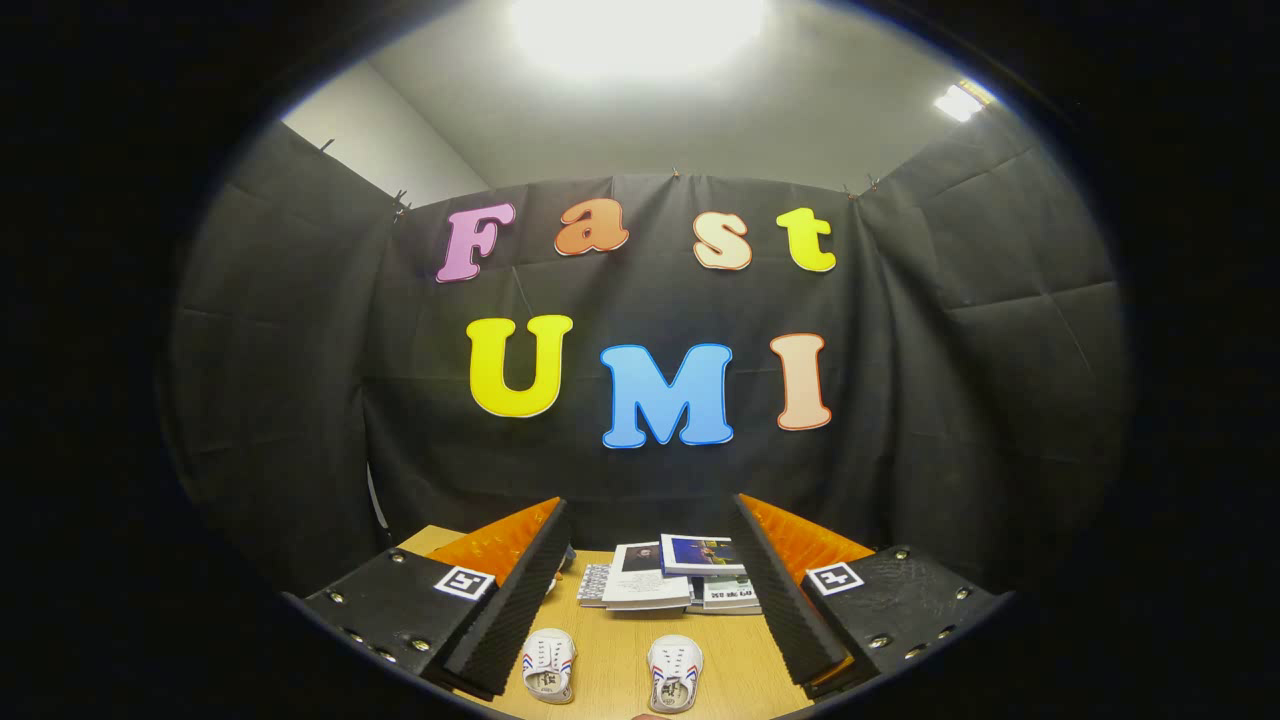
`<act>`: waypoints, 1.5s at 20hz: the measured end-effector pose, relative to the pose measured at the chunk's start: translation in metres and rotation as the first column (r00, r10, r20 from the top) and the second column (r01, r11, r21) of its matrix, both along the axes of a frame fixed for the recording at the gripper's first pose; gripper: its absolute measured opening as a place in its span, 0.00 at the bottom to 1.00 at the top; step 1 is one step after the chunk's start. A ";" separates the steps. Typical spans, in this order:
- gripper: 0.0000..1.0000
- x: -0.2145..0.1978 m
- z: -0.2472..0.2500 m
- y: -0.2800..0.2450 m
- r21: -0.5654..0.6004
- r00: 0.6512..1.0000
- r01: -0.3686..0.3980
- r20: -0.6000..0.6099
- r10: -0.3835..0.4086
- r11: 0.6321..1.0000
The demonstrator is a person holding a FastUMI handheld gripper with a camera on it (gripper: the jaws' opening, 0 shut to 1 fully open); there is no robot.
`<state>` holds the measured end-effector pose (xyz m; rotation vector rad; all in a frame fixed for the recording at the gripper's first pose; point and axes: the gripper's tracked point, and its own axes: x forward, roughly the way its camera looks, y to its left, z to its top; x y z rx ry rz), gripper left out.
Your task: Open the storage box then place both shoes into the box .Put the left shoe in first, then the right shoe, with the right side of both shoes facing outward in a uniform manner.
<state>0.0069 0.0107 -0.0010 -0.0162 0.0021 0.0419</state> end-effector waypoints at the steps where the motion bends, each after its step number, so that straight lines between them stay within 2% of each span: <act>1: 0.98 0.002 0.002 -0.001 -0.004 1.000 0.001 0.005 -0.001 1.000; 12: 0.98 0.030 -0.022 -0.017 0.011 1.000 0.017 -0.024 -0.016 1.000; 15: 0.98 0.041 -0.037 -0.014 0.027 0.999 0.002 -0.051 0.000 1.000; 21: 0.98 0.064 -0.082 0.023 0.109 0.980 -0.117 -0.148 0.132 0.987; 26: 0.98 0.084 -0.132 0.060 0.236 0.927 -0.197 -0.272 0.259 0.952; 30: 0.98 0.097 -0.161 0.081 0.273 0.888 -0.232 -0.334 0.318 0.934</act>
